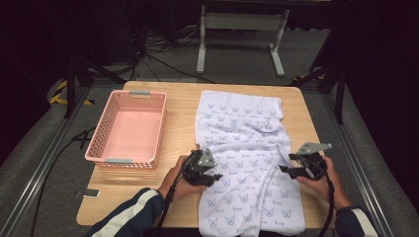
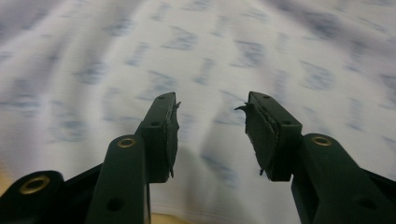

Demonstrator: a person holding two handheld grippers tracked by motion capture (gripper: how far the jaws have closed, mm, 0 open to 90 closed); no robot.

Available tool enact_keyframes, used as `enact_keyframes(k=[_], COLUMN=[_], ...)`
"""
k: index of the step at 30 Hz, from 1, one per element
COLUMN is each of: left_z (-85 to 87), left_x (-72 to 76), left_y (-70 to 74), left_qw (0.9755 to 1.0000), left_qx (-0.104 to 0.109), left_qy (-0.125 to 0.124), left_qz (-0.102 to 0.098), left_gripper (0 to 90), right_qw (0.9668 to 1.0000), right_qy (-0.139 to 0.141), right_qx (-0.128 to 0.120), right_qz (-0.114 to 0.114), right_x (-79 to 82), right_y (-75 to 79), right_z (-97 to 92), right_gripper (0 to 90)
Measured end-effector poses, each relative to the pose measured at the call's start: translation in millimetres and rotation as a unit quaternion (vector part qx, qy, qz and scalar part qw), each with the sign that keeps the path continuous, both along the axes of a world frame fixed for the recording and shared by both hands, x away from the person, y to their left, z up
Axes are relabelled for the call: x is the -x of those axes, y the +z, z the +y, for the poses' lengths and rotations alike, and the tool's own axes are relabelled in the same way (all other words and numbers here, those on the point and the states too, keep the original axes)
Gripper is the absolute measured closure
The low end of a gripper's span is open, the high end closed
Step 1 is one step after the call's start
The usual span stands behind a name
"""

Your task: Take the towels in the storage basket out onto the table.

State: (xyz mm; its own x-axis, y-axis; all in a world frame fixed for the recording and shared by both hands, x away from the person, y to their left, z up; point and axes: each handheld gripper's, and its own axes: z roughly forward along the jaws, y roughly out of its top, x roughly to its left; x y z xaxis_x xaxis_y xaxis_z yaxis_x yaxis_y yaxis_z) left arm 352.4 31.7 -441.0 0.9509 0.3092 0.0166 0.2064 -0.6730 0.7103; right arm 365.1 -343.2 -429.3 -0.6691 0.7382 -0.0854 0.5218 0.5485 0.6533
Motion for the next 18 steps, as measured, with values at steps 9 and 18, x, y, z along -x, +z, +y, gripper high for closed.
enact_keyframes(k=[9, 18], left_z=[10.6, 43.7], left_x=[17.2, 44.7], left_y=[-16.7, -15.1], left_qw=[0.9978, 0.9962], left_qx=[-0.062, -0.072], left_qy=[-0.013, -0.024], left_qz=[0.021, 0.042], left_gripper=[64.3, 70.1], right_qw=[0.9991, 0.9976], right_qy=[0.001, 0.008], right_qx=[0.013, 0.014], right_qz=[0.040, 0.067], right_x=[40.0, 68.1], right_y=[-19.0, -17.6], right_z=[-17.8, -30.3], right_gripper=[33.3, 31.9])
